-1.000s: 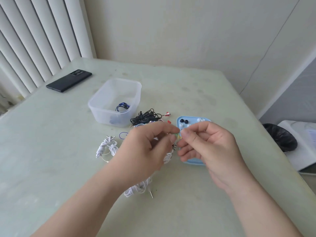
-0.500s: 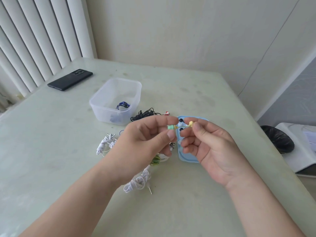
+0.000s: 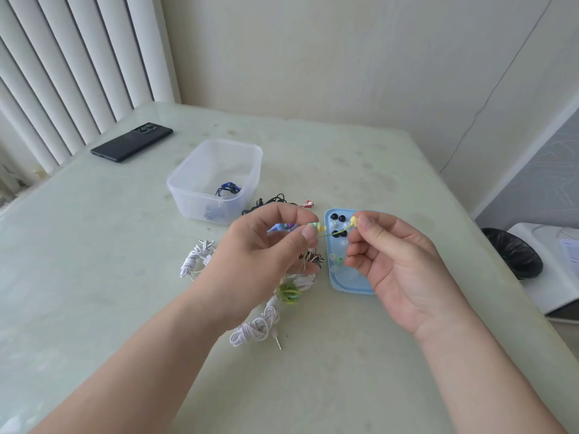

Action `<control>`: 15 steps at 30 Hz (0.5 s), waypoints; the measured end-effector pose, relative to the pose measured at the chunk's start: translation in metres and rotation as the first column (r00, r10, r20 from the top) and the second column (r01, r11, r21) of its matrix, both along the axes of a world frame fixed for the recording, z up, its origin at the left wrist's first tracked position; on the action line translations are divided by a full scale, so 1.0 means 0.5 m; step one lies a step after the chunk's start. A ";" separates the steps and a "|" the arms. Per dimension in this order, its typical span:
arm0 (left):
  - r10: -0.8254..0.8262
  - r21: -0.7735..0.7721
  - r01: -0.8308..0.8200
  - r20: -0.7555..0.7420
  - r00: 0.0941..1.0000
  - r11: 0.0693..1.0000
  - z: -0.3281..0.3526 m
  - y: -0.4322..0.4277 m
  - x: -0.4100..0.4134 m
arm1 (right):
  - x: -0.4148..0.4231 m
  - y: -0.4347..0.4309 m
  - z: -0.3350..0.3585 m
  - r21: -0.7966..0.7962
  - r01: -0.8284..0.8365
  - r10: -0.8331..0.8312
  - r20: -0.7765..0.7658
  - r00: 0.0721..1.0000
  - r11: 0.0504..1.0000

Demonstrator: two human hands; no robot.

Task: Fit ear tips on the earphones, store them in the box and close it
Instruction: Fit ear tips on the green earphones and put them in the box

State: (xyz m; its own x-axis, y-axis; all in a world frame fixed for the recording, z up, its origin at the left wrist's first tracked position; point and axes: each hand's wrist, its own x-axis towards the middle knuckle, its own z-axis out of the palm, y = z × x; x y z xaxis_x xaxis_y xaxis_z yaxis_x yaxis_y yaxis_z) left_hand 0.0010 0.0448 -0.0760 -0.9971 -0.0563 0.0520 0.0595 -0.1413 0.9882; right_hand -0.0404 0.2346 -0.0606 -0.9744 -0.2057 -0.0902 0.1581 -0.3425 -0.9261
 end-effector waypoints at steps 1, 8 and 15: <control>0.012 0.004 -0.012 -0.002 1.000 1.000 0.000 -0.001 -0.002 | -0.001 0.002 0.001 -0.001 0.010 -0.010 -0.011 1.000 1.000; 0.100 0.027 -0.098 -0.100 0.990 0.995 -0.004 0.012 0.001 | 0.014 -0.005 -0.009 0.098 -0.153 0.161 -0.080 0.984 0.983; 0.135 -0.037 -0.137 -0.054 0.989 0.990 -0.013 0.022 0.001 | 0.017 -0.017 -0.015 0.123 -0.170 0.177 -0.045 0.983 0.978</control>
State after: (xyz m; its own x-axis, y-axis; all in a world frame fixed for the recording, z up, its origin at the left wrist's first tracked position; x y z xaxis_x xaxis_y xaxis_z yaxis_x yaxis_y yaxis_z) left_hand 0.0016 0.0556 -0.0824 -0.9761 -0.1883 0.1081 0.1264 -0.0879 0.9881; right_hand -0.0317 0.2262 -0.0681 -0.9291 -0.3630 -0.0706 0.1524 -0.2020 -0.9674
